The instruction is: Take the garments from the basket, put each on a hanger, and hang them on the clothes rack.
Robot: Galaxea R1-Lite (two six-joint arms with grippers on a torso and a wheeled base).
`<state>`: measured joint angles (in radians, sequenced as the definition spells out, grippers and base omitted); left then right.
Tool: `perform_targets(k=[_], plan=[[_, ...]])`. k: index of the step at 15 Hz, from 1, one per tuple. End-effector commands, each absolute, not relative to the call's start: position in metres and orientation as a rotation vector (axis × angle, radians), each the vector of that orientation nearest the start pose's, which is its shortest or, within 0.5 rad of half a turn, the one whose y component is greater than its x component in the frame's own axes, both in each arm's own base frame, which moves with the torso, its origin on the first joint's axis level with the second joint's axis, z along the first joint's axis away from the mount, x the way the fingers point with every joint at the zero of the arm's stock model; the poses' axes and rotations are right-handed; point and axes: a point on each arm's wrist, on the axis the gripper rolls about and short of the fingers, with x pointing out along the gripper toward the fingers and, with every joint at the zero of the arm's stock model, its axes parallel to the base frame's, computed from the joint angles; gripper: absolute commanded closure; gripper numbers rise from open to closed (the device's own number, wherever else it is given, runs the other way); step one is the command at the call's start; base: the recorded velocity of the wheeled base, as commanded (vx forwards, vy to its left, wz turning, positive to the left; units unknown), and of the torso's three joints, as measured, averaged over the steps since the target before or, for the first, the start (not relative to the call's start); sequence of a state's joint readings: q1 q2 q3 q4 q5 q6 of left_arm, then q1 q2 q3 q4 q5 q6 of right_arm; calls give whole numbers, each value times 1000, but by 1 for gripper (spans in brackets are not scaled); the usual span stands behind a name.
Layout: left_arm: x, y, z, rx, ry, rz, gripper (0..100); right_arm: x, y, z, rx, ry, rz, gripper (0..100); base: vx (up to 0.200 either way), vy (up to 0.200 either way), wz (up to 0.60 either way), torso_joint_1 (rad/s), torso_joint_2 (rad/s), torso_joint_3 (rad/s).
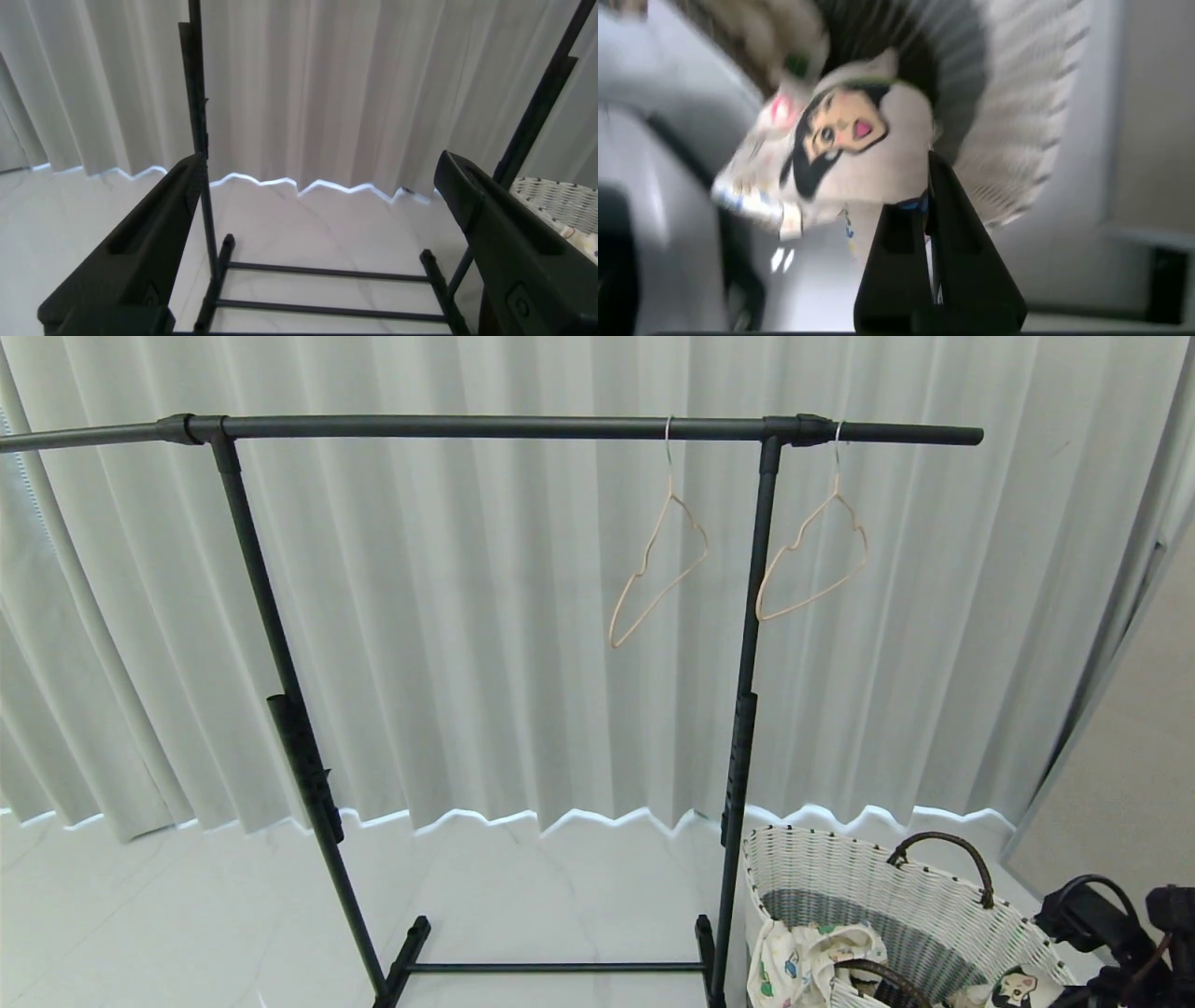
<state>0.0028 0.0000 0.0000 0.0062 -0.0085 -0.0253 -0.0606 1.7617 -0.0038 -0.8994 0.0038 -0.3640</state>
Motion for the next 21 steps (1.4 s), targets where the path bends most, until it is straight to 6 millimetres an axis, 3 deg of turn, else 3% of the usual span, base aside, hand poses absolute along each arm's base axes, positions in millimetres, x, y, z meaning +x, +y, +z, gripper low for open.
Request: perform_targets(k=[1,4,8,11,15,21], plan=[[-23,0,75,-26,8,-5,0,160,-11,69,-386,644,35,100,0,0,0,0,0,0],[-23,0,75,-29,8,-4,0,160,-13,121,-460,526,-57,100,0,0,0,0,0,0],[-23,0,75,-29,8,-4,0,141,-12,232,-459,508,-58,100,0,0,0,0,0,0],[-23,0,75,-29,8,-4,0,120,-10,295,-460,447,-74,100,0,0,0,0,0,0],[-23,0,75,-29,6,-5,0,84,-8,340,-460,407,-86,100,0,0,0,0,0,0],[-23,0,75,-29,6,-6,0,61,-2,344,-546,373,-7,100,-167,0,0,4,0,4]])
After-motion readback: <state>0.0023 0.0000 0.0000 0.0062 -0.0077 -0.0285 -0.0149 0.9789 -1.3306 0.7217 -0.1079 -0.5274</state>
